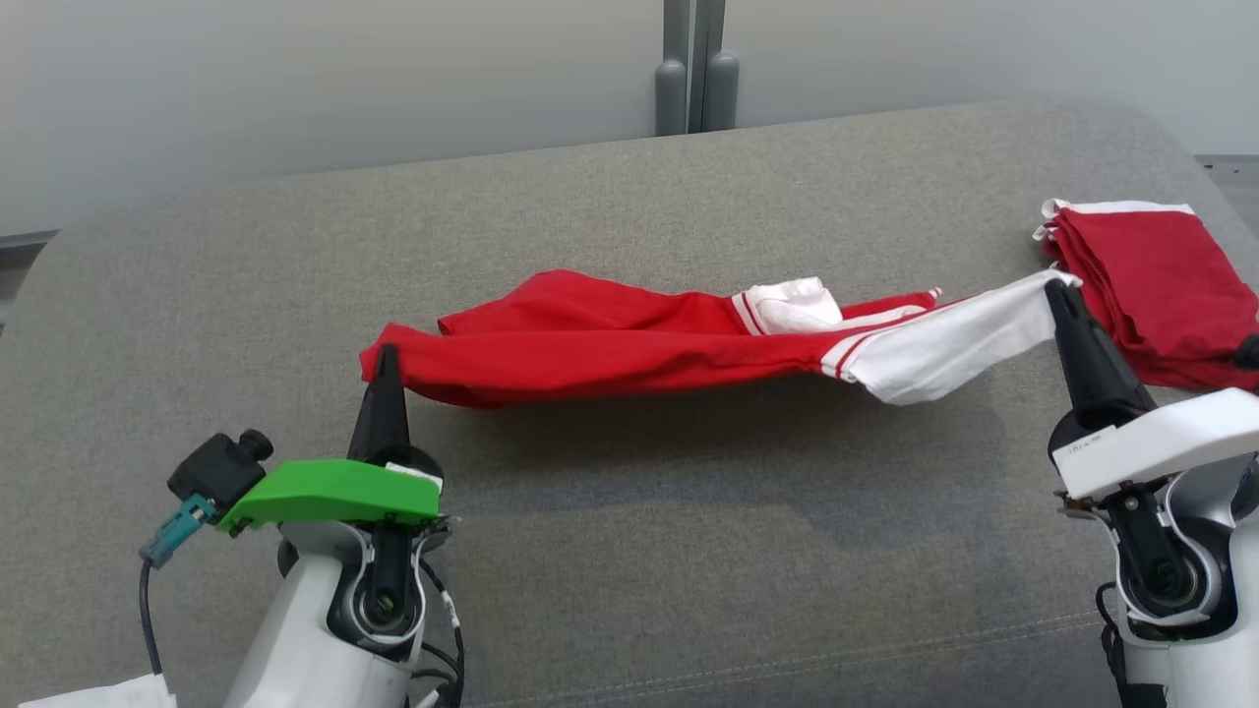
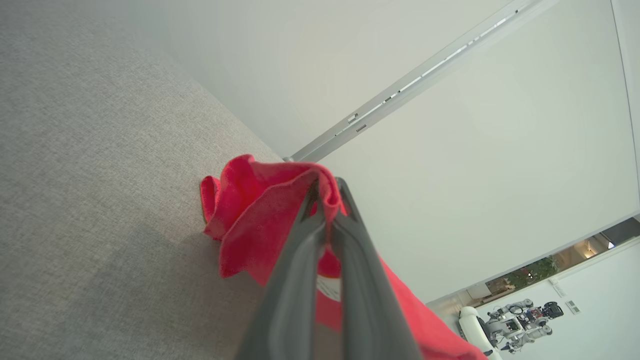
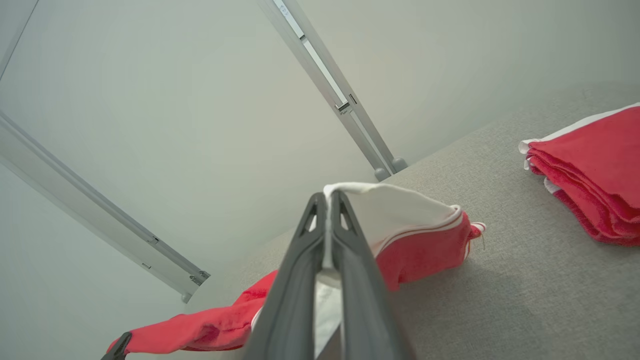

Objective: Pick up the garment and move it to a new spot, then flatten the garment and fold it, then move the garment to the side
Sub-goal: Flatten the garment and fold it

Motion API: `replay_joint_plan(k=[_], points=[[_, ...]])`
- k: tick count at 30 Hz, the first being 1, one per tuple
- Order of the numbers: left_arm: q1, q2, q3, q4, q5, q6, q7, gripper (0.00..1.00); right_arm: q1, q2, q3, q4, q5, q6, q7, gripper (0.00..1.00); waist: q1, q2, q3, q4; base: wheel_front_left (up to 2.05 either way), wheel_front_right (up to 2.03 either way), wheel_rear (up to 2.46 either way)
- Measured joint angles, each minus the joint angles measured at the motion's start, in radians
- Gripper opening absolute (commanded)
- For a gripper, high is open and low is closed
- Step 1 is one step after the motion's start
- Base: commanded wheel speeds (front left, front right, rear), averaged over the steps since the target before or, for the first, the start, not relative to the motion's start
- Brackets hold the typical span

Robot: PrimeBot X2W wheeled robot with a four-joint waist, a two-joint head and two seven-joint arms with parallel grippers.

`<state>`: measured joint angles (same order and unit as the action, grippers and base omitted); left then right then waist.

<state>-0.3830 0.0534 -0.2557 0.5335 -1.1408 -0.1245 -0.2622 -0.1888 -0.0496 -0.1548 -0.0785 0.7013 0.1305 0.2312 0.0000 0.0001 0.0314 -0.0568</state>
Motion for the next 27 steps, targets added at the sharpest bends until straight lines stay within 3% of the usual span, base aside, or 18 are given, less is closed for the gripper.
replay_joint_plan(k=[6,18,27], points=[[-0.040,0.048,-0.015,-0.168,0.045,0.065,0.047,0.00,-0.099,-0.008,-0.006,-0.051,-0.025,0.000,0.017,0.00,0.0000,0.0000,-0.037,-0.002,0.00,0.00,0.00],[-0.250,0.180,-0.014,-0.540,0.082,0.289,0.304,0.00,-0.375,-0.031,0.013,-0.076,-0.068,0.000,0.097,0.00,0.0000,0.0000,-0.082,-0.012,0.00,0.00,0.00],[-0.405,0.272,-0.013,-0.644,0.120,0.385,0.453,0.00,-0.527,-0.038,0.029,-0.080,-0.096,0.000,0.147,0.00,0.0000,0.0000,-0.074,-0.026,0.00,0.00,0.00]])
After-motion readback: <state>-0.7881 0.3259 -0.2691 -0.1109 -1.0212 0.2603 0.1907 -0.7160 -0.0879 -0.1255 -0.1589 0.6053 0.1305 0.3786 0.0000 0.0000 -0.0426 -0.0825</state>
